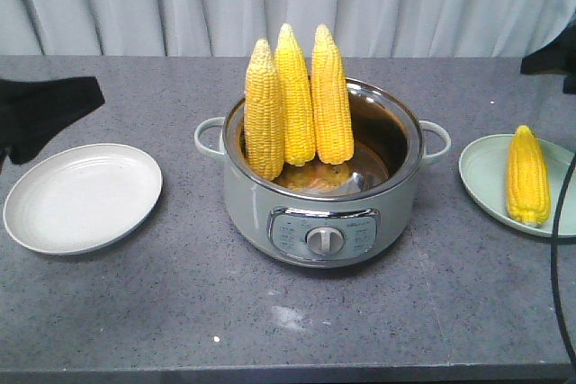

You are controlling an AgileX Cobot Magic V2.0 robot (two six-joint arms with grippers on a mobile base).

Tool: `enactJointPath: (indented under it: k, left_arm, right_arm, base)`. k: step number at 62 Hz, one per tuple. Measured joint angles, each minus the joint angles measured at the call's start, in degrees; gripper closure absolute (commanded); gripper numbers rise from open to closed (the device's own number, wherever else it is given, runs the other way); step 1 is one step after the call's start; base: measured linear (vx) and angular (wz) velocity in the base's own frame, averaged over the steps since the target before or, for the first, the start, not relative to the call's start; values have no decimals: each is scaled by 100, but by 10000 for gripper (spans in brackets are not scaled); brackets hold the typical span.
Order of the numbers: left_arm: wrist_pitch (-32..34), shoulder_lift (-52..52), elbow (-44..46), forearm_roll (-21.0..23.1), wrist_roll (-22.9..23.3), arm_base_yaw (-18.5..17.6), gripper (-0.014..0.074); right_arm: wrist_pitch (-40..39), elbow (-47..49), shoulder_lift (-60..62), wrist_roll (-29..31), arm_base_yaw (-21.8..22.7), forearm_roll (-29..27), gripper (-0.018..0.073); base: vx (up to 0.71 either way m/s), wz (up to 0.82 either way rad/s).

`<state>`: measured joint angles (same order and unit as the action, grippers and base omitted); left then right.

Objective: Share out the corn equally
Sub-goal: 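Open the right gripper, raise it away, and move the left gripper toward the pot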

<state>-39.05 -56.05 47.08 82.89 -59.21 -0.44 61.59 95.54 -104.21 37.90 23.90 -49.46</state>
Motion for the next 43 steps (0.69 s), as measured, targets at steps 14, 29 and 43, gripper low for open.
enactJointPath:
  k: [14, 29, 43]
  left_arm:
    - [-416, -1125, 1758, -144, -77, 0, 20]
    - [-780, -2790, 3766, -436, -88, -165, 20]
    - [-697, -4127, 5114, -940, -83, -870, 20]
  right_arm:
    - [223, 5, 1325, -139, 0, -112, -8]
    - [281, 5, 2104, -231, 0, -112, -7]
    - [343, 5, 2129, -339, 0, -55, -7]
  base:
    - [0, 0]
    - [0, 0]
    - [0, 0]
